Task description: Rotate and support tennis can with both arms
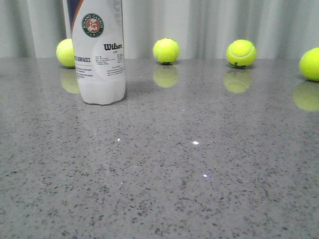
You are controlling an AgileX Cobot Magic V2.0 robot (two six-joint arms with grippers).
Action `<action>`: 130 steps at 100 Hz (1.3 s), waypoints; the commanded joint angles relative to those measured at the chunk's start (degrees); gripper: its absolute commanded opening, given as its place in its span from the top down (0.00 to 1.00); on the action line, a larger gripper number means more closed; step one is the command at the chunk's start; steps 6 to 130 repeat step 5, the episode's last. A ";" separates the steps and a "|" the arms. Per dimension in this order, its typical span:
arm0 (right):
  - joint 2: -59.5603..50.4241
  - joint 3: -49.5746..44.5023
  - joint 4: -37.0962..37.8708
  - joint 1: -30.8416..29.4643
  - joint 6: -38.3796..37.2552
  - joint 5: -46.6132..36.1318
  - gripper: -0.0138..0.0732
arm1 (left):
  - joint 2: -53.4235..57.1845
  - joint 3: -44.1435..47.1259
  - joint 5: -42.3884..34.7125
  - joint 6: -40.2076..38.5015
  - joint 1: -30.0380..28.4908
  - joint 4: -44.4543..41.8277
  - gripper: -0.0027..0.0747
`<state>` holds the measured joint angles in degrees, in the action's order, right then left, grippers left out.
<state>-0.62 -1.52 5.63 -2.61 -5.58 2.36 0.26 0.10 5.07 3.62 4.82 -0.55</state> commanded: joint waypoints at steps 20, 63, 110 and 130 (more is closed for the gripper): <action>-0.95 -0.17 0.75 -0.43 -0.07 -4.07 0.91 | 1.83 2.47 -4.58 -0.50 -0.02 0.55 0.99; -0.95 -0.17 0.75 -0.43 -0.07 -4.07 0.91 | 1.83 2.47 -4.58 -0.50 -0.02 0.55 0.99; -0.95 -0.17 0.75 -0.43 -0.07 -4.07 0.91 | 1.83 2.47 -4.58 -0.50 -0.02 0.55 0.99; -0.95 -0.17 0.75 -0.43 -0.07 -4.07 0.91 | 1.83 2.47 -4.58 -0.50 -0.02 0.55 0.99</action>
